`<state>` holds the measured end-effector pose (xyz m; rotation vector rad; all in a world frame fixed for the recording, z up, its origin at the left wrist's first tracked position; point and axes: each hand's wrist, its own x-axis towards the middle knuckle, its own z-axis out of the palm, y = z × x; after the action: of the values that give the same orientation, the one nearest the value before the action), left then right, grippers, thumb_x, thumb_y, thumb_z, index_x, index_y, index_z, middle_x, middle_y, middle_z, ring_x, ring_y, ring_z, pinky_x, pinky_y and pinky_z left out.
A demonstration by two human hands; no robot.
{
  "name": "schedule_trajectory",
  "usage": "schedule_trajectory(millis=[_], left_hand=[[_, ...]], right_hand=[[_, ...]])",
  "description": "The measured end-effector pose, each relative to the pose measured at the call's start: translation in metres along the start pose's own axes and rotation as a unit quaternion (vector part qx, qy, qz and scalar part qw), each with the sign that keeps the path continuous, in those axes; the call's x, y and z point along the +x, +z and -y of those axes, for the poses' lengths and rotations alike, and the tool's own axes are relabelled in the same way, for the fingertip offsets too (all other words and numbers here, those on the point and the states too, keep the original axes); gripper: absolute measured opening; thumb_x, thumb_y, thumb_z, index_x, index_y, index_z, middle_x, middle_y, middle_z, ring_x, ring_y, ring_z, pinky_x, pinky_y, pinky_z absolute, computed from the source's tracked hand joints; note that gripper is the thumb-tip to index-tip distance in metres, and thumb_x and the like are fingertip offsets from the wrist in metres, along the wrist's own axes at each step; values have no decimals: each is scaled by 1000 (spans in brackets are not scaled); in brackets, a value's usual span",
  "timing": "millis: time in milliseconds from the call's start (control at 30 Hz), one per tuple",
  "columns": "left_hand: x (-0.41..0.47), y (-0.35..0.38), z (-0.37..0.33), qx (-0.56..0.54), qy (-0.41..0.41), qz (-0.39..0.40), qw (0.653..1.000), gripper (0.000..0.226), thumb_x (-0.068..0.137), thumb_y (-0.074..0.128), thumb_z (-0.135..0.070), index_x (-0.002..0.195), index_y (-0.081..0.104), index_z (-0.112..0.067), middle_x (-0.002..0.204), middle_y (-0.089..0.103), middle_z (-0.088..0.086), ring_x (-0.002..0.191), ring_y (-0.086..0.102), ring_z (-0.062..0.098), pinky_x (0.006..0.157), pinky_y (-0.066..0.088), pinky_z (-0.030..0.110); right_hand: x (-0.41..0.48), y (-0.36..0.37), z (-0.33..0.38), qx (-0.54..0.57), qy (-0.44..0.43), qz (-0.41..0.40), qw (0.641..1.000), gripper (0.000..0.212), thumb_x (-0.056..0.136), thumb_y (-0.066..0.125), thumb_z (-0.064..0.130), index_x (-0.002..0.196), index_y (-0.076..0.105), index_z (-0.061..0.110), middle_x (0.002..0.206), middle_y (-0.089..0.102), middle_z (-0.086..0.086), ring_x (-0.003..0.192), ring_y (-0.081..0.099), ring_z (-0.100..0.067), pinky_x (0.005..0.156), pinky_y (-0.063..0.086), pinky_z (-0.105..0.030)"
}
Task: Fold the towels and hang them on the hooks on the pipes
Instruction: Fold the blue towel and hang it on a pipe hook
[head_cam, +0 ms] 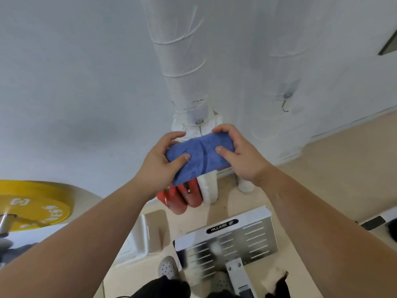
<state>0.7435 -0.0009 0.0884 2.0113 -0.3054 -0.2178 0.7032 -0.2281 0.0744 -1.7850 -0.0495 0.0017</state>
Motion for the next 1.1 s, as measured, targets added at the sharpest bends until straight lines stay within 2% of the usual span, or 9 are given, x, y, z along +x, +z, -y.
schedule_trajectory(millis=[100,200,333,467,600,733,867,1000,1100], left_hand=[[7,16,9,6,13,-22,1000,58,72,83,-39,125,62,-32,128,63,-7,117,62,9,99,54,35],[17,25,21,17,3,-20,1000,74,60,91,-29,126,59,-35,130,60,-6,117,62,12,97,56,39],[34,29,33,0,-12,-40,999,67,67,87,-6,120,60,-37,119,64,-12,105,67,10,88,61,43],[58,38,34,-13,19,-111,994,64,69,86,-1,116,59,-34,108,65,-20,96,67,-1,83,61,29],[89,38,34,2,72,-182,981,62,69,87,-6,105,55,-46,103,66,-25,96,66,-2,82,57,21],[106,38,46,23,77,-180,980,54,72,88,-9,96,53,-43,94,67,-17,82,63,-1,74,57,23],[117,41,61,41,44,-177,982,46,74,88,-12,80,48,-34,73,59,-9,59,49,2,57,47,22],[119,46,74,40,2,-160,986,47,68,92,-16,72,46,-23,65,53,-5,58,43,7,56,48,31],[121,51,83,26,-28,-150,988,51,56,90,-31,74,46,-11,69,56,14,66,50,17,65,59,52]], right_hand=[[13,0,-12,11,1,-20,1000,26,102,48,0,107,58,24,114,59,5,89,61,2,68,55,-17],[26,-7,-27,-14,-15,-10,1000,22,98,57,5,101,61,26,108,61,10,89,57,5,75,45,-9],[41,-15,-47,-49,-10,47,998,42,78,84,16,107,57,32,109,59,22,99,58,0,84,49,-17],[68,-18,-55,-75,-84,1,994,43,78,83,11,105,56,28,105,57,26,100,56,5,88,42,-13],[102,-24,-57,-84,-152,-33,984,38,78,80,5,104,56,21,99,58,19,93,57,2,82,44,-14],[124,-22,-68,-104,-168,-36,980,35,78,79,6,94,53,23,92,56,15,84,54,0,75,42,-13],[131,-19,-80,-149,-172,-45,973,38,77,80,10,91,49,26,91,58,3,80,53,-11,70,42,-17],[132,-17,-93,-182,-151,-41,971,40,79,77,12,89,45,32,91,59,-2,78,54,-19,68,45,-27],[131,-14,-102,-201,-142,-43,968,41,80,75,12,88,42,35,93,58,-5,80,56,-24,70,50,-36]])
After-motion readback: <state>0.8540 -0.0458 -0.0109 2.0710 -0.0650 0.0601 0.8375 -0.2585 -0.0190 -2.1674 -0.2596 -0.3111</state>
